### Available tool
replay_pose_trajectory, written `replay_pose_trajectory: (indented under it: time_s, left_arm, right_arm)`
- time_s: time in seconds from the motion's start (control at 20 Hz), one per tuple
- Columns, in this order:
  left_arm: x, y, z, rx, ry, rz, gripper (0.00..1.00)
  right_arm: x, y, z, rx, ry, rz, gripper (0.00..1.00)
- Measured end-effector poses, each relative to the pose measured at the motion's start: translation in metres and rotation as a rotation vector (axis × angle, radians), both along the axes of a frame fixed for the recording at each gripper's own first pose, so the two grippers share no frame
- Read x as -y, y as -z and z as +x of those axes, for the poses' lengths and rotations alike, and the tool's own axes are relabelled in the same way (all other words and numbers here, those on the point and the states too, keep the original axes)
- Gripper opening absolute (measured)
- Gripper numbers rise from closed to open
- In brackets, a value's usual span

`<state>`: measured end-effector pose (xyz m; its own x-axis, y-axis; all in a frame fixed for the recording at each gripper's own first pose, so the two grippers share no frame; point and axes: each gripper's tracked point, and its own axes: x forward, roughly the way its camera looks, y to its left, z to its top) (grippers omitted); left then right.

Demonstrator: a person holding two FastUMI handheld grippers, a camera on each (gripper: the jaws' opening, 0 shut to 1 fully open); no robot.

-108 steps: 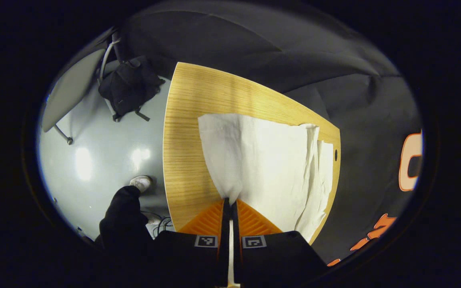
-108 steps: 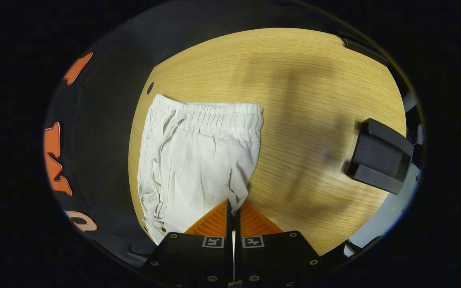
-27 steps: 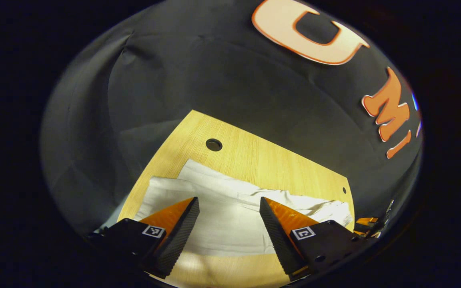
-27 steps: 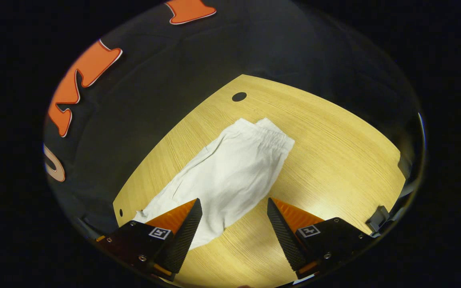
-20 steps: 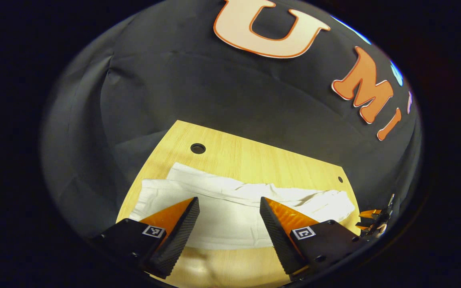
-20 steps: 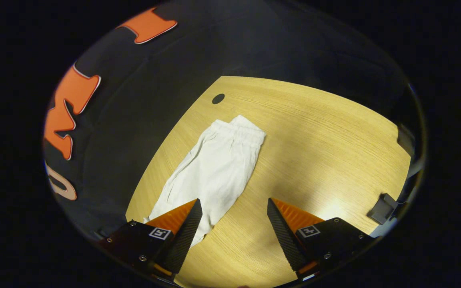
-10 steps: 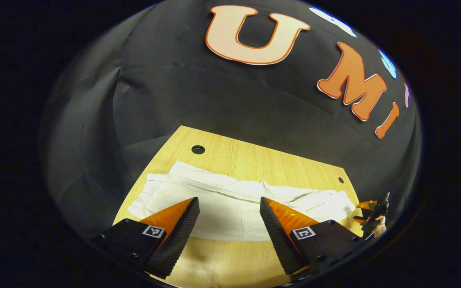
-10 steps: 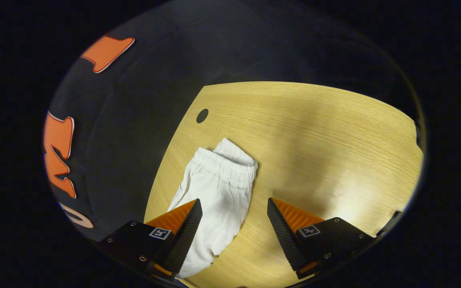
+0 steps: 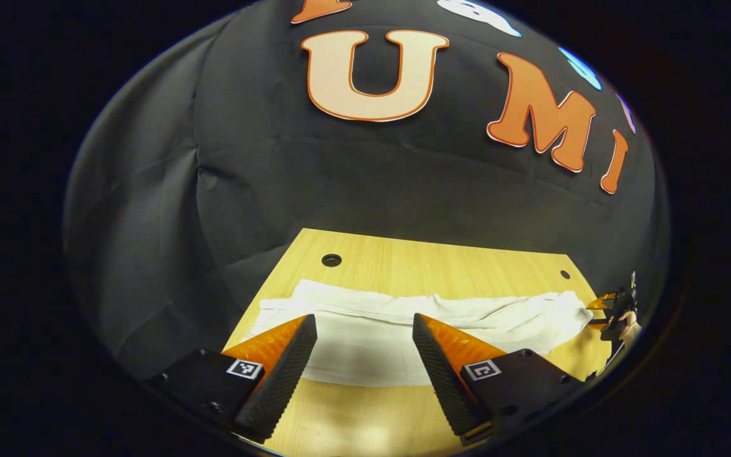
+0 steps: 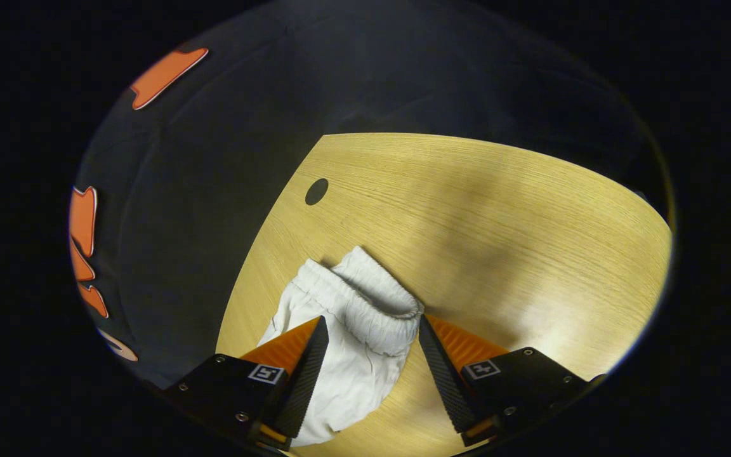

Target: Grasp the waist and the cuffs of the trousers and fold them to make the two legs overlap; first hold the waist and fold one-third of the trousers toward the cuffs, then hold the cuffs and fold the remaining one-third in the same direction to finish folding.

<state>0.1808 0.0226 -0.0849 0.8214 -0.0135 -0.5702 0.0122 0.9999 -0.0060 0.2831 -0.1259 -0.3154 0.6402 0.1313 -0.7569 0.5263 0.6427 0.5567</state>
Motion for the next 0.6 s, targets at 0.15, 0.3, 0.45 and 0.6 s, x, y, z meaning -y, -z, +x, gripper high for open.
replay_pose_trajectory:
  time_s: [0.15,0.3,0.45,0.6]
  left_arm:
    - [0.002,0.001,0.0,0.001,-0.001,0.018,0.99]
    - [0.002,0.001,0.002,0.0,-0.009,0.023,0.99]
    - [0.002,0.002,0.004,-0.007,-0.016,0.007,1.0]
    - [0.003,0.003,0.006,-0.007,-0.007,0.008,1.0]
  right_arm:
    - [0.002,0.01,0.004,-0.017,-0.007,-0.003,0.77]
    - [0.008,0.017,0.004,-0.017,-0.017,-0.045,0.65]
    - [0.009,0.009,0.006,0.008,-0.03,-0.057,0.24]
    - [0.005,-0.005,0.008,0.049,-0.035,-0.076,0.12]
